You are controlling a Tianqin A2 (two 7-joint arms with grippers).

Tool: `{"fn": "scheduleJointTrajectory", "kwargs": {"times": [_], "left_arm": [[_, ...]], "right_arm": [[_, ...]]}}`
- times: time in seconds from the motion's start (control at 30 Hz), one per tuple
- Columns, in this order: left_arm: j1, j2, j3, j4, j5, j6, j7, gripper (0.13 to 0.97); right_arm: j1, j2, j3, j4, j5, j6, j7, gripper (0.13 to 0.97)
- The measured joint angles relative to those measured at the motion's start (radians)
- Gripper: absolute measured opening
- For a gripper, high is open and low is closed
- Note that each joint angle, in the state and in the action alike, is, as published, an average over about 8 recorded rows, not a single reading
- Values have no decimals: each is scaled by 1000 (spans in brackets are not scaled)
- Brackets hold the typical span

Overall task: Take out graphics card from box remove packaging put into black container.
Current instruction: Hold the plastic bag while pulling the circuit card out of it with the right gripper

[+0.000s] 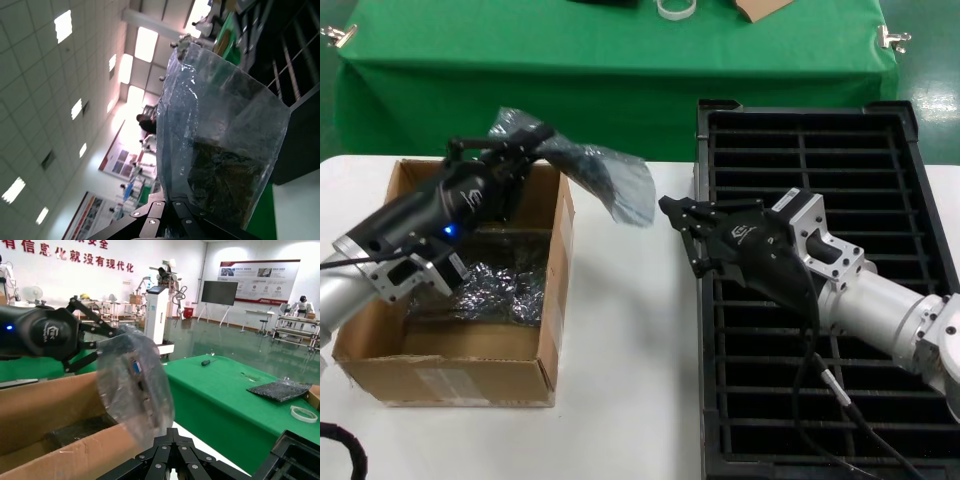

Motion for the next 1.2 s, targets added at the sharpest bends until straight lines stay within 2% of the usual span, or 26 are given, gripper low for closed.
{"fn": "scheduleJointTrajectory", "kwargs": {"times": [0.3,0.83,1.2], "left_arm": [[-4,5,-19,1,-15,-39,0,139],[51,40,-6,-5,-1,64,-19,139],[59,62,-14,-4,-7,39,27,139]], "right_arm": [[-16,-9,16,19,-36,-2,20,133],[-66,-1,69,68,-34,-11,20,133],[-82,4,77,94,-57,-11,46,132]]}}
